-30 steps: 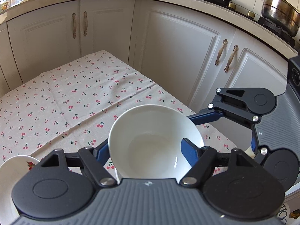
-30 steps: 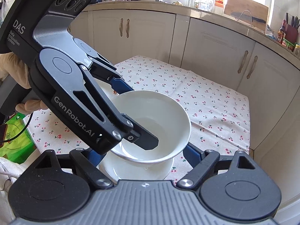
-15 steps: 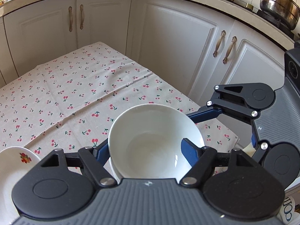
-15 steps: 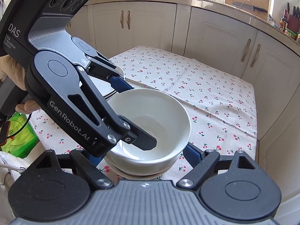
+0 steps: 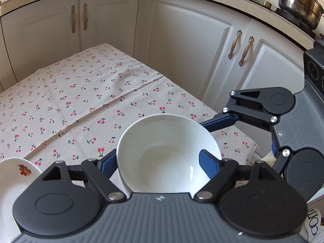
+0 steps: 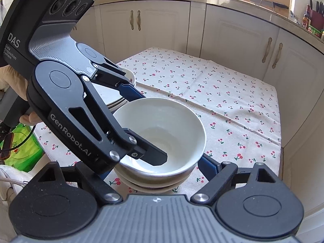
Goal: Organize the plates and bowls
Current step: 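Lower the bowl into the nested bowls and open the left gripper, then grasp the bowl stack rim with the right gripper while the left gripper grasps the opposite rim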
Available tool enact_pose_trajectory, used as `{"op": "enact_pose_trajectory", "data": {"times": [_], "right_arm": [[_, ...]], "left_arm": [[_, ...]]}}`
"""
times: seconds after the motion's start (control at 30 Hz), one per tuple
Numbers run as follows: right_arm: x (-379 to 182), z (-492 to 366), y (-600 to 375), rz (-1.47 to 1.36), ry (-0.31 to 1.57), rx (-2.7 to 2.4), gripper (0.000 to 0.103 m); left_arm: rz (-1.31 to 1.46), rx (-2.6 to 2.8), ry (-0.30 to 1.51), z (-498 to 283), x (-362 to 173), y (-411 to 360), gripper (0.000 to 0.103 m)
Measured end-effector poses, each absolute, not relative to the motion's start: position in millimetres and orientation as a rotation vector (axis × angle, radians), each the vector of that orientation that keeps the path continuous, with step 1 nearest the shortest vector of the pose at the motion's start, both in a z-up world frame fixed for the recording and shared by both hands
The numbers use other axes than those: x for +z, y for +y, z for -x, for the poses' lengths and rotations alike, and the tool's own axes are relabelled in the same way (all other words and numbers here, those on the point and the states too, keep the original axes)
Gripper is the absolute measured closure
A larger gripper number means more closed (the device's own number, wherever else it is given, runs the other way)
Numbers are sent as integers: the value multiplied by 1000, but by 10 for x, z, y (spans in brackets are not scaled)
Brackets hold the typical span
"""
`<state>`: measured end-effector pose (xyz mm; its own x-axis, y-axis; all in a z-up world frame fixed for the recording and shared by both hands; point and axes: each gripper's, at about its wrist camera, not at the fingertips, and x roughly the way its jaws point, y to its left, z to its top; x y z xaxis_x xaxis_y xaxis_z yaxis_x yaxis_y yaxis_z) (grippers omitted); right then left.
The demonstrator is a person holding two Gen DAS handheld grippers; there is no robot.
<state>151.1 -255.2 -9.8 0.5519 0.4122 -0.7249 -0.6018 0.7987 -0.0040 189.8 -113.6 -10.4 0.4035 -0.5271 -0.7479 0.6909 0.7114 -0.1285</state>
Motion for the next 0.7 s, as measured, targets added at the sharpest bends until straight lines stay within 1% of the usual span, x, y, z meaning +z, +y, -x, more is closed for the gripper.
{"op": "enact_pose_trajectory", "data": {"times": [0.07,0.13,0.23,0.27,0.43,0.5,0.7], "right_arm": [[-106,-1510,-2558,266,773,605,0],[-75,-1457,-2572,269,741,605,0],[-34,-1417,-2595,268,726,608,0],[-34,-1408,-2599,274,724,606,0],[-20,-1347,-2644,283,699,591,0],[21,-1344,-2687,261,682,577,0],[107,-1385,-2825,189,643,524,0]], "left_arm": [[-216,-773,845,-1896,-87,-1103,16],[-208,-778,830,-1888,-41,-1050,16],[-213,-774,791,-1868,45,-946,10],[-213,-775,783,-1866,70,-907,9],[-200,-759,775,-1828,122,-735,9],[-203,-746,785,-1811,110,-690,7],[-203,-748,796,-1713,66,-585,7]]}}
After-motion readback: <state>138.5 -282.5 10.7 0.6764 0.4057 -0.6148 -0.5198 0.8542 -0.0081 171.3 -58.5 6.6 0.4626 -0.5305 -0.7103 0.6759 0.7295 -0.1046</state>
